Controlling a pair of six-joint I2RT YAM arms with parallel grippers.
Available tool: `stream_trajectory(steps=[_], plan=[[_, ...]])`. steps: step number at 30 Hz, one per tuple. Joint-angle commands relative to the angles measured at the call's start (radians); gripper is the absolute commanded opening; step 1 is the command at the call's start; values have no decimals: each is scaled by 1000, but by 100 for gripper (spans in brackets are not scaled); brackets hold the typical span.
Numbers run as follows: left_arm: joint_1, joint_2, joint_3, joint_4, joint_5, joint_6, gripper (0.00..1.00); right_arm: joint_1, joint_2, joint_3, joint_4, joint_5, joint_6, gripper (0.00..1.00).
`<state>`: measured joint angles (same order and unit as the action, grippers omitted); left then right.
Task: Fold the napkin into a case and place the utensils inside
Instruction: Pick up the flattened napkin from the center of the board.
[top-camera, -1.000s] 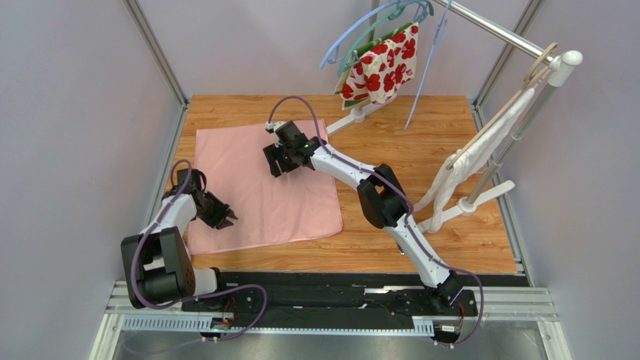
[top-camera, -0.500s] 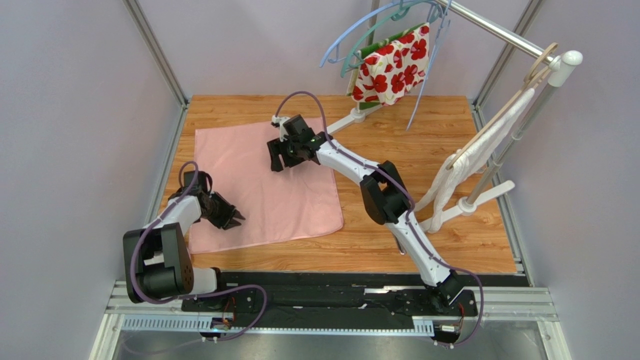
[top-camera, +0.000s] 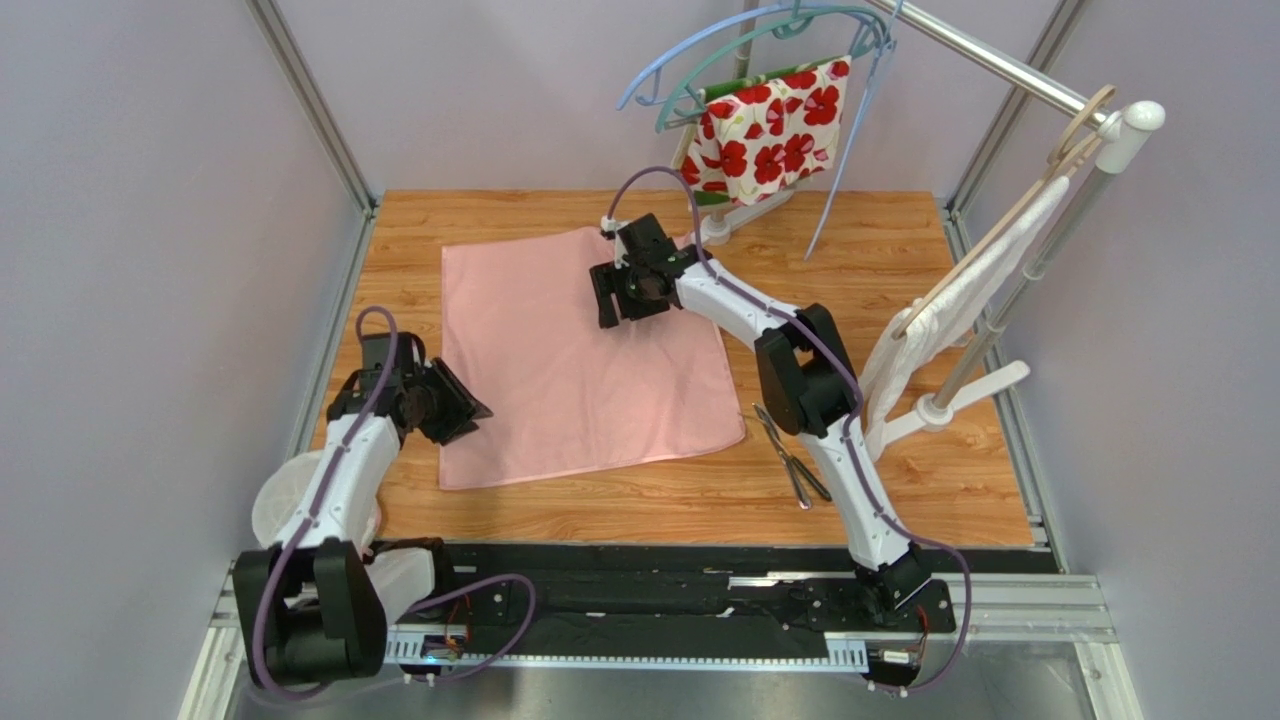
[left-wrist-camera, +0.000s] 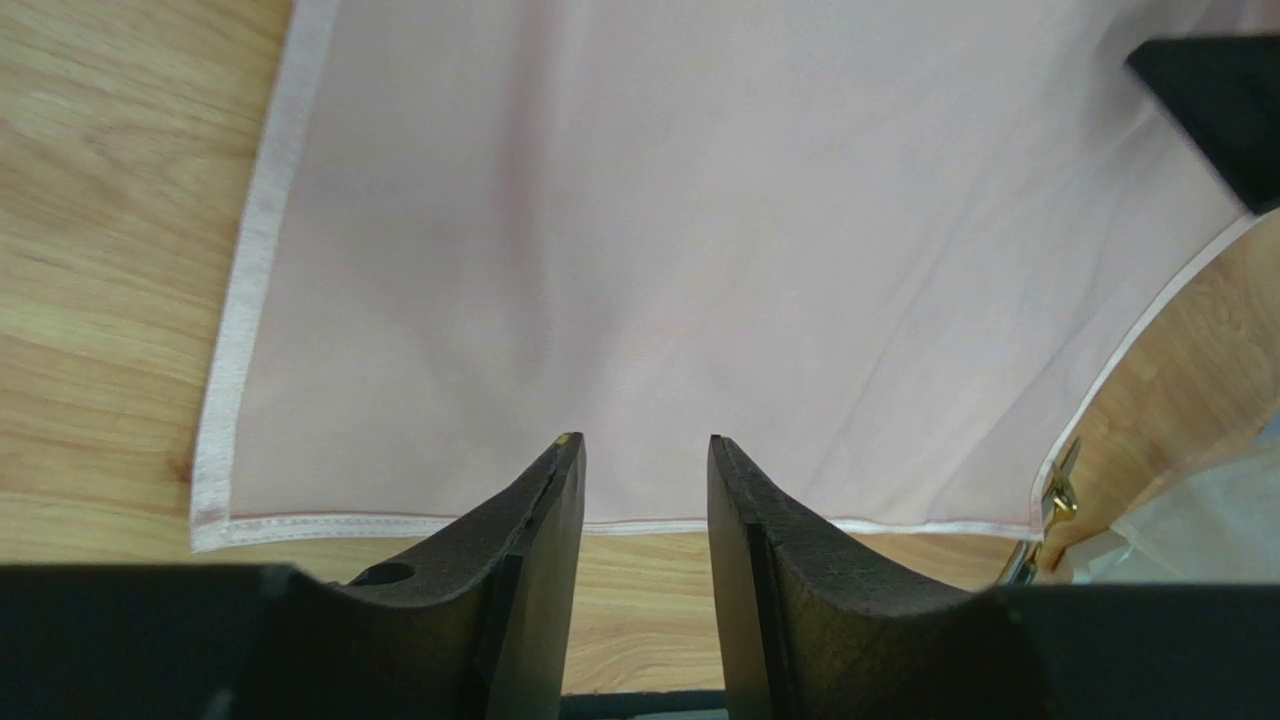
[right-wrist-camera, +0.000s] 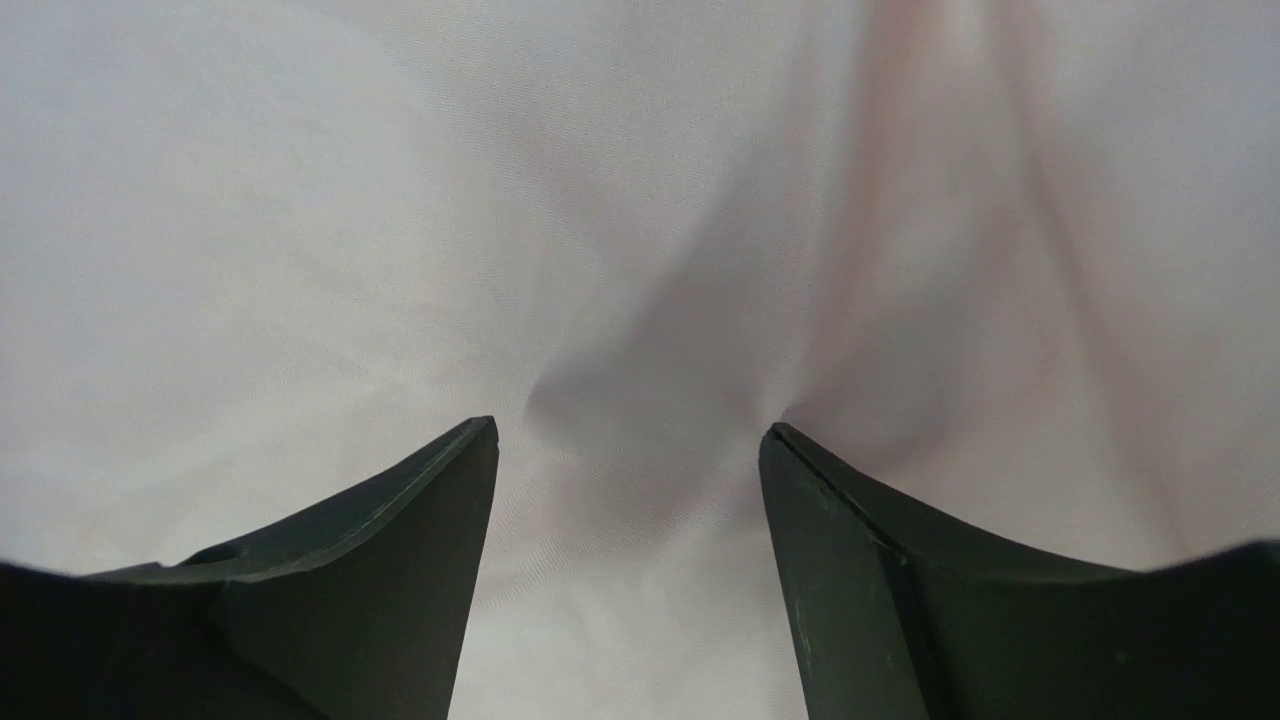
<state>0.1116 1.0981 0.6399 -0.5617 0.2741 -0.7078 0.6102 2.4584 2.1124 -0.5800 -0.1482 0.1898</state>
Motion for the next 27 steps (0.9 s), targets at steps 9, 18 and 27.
stream_trajectory(steps=[9, 18, 27], plan=[[-3, -46, 213, -148, -39, 34, 48, 43, -297, -509, 94, 44, 259, 69], [-1, 63, 204, -159, -84, 56, 47, 46, -334, -566, 160, 39, 333, 70], [0, 97, 218, -328, -273, -4, 49, 34, -312, -401, 85, 107, 258, 72]])
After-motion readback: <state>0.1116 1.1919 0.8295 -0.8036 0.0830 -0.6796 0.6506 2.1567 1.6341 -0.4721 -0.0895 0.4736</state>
